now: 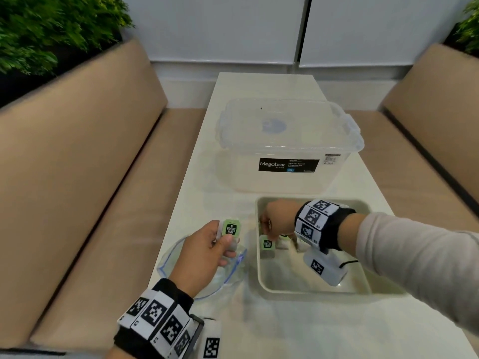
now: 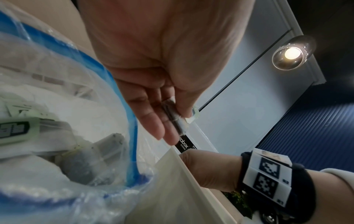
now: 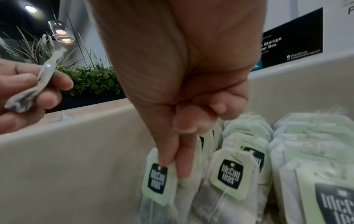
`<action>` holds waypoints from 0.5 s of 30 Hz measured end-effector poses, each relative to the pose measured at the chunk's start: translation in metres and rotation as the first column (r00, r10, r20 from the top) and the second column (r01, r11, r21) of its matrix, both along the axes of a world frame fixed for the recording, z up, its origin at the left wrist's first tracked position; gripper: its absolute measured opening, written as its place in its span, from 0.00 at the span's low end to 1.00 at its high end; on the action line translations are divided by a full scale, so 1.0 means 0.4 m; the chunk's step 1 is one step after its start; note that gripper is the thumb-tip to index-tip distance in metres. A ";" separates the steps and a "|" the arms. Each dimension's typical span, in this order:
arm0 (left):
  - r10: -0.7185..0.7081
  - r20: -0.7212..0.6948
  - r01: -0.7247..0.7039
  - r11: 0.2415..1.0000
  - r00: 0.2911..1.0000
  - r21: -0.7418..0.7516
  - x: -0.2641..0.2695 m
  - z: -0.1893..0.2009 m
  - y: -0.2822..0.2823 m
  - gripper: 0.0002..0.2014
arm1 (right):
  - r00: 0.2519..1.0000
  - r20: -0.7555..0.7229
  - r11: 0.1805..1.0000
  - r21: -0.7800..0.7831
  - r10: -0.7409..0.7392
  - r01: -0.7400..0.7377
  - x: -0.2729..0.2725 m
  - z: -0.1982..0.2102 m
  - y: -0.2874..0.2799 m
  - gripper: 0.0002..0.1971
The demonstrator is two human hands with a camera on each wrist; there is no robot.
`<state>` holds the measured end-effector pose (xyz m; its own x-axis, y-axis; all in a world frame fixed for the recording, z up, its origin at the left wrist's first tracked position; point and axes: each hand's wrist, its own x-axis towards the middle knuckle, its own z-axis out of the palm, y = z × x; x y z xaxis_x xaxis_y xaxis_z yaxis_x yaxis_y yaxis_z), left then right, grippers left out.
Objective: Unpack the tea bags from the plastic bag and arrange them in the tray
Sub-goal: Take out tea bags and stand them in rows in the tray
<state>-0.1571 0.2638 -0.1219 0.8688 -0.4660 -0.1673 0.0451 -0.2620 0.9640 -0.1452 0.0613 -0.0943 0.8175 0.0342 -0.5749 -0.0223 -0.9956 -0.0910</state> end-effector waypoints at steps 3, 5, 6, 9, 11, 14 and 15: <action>-0.034 0.006 0.034 0.999 0.999 0.026 -0.006 -0.004 -0.006 0.05 | 0.999 0.043 1.000 0.001 -0.006 0.006 0.001 -0.012 -0.007 0.02; -0.069 0.005 0.069 0.997 0.998 0.044 -0.012 -0.004 -0.014 0.04 | 0.997 0.075 0.999 0.035 -0.036 0.033 -0.001 -0.018 -0.020 0.09; -0.084 -0.001 0.084 0.995 0.996 0.046 -0.015 -0.003 -0.018 0.04 | 0.993 0.102 0.997 0.050 -0.058 0.053 -0.001 -0.021 -0.029 0.10; -0.106 -0.021 0.107 0.993 0.994 0.042 -0.022 -0.001 -0.028 0.05 | 0.990 0.121 0.992 0.108 -0.073 0.060 -0.011 -0.015 -0.050 0.05; -0.110 -0.025 0.111 0.993 0.994 0.045 -0.025 -0.002 -0.032 0.05 | 0.999 -0.030 0.984 0.170 -0.037 0.042 -0.019 -0.014 -0.055 0.06; -0.111 -0.028 0.113 0.992 0.993 0.050 -0.028 -0.002 -0.035 0.05 | 0.956 -0.278 0.982 0.186 0.090 -0.038 -0.028 -0.035 -0.048 0.14; -0.110 -0.028 0.111 0.993 0.994 0.047 -0.029 -0.002 -0.036 0.04 | 0.938 -0.323 0.982 0.176 0.125 -0.070 -0.026 -0.048 -0.043 0.17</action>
<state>-0.1685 0.2494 -0.1226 0.8076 -0.5498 -0.2131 0.0370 -0.3134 0.9489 -0.1557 0.0440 -0.1136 0.5699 0.2178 -0.7923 0.0180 -0.9673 -0.2529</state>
